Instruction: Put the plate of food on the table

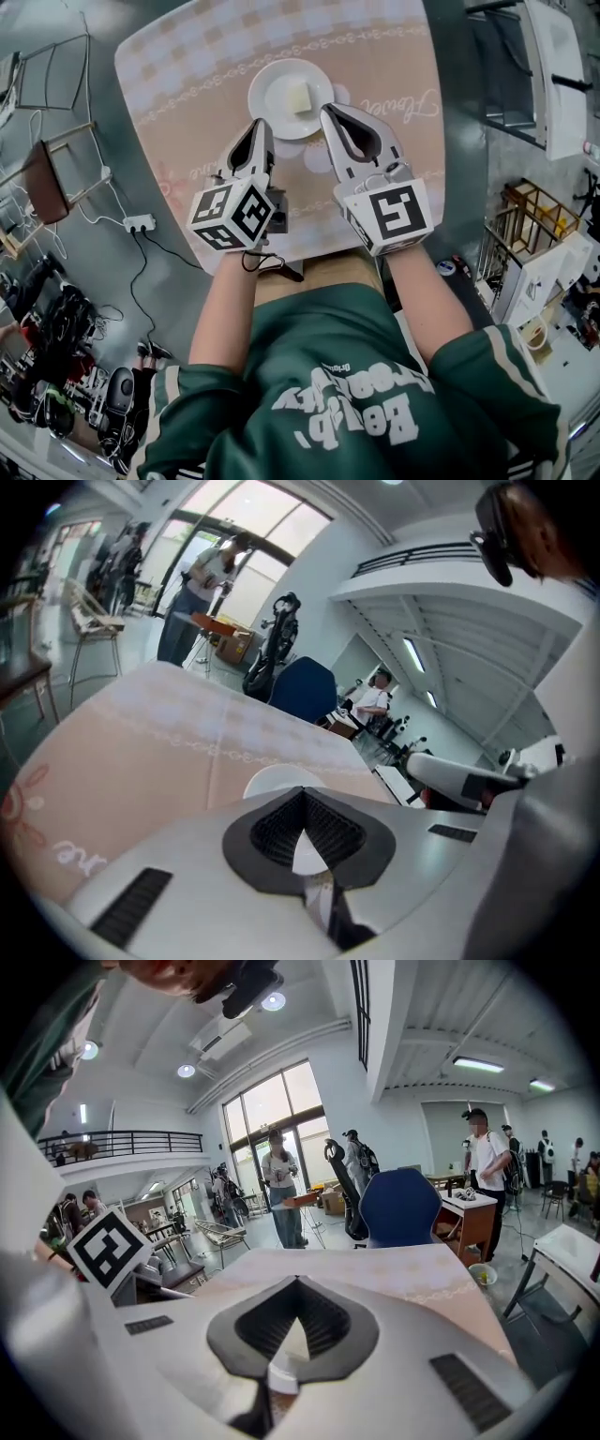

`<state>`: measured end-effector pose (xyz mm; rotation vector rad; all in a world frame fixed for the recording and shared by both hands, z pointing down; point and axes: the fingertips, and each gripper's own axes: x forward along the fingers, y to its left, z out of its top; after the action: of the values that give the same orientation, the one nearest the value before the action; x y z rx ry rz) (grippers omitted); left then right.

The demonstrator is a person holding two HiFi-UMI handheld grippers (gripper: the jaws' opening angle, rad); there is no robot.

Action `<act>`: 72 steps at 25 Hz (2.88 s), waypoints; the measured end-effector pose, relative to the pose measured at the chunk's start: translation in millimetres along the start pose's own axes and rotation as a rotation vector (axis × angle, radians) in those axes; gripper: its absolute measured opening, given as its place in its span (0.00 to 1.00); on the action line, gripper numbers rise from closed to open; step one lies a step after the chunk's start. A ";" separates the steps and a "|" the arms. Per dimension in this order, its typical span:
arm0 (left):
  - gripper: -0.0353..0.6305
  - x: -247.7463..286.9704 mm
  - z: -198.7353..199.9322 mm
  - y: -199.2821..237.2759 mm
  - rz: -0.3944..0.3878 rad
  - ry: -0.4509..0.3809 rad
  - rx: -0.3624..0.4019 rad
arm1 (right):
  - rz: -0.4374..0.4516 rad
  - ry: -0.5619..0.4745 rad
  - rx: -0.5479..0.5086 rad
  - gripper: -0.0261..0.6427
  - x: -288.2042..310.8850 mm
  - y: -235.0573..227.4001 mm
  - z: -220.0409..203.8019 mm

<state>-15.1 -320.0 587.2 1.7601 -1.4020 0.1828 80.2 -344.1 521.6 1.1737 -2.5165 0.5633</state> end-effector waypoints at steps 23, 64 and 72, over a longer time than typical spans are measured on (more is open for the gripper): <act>0.06 -102.5 106.3 -84.2 -0.058 -0.184 0.659 | 0.043 -0.109 -0.184 0.06 -44.5 70.4 92.3; 0.06 -327.7 155.7 -173.2 -0.345 -0.546 0.950 | -0.118 -0.346 -0.334 0.06 -177.1 223.1 192.4; 0.06 -328.4 155.7 -175.0 -0.355 -0.542 0.915 | -0.142 -0.341 -0.344 0.06 -185.0 219.2 189.5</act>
<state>-42.2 -186.8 207.5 2.9584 -1.4358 0.1730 3.2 -182.7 228.0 1.3879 -2.6267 -0.1162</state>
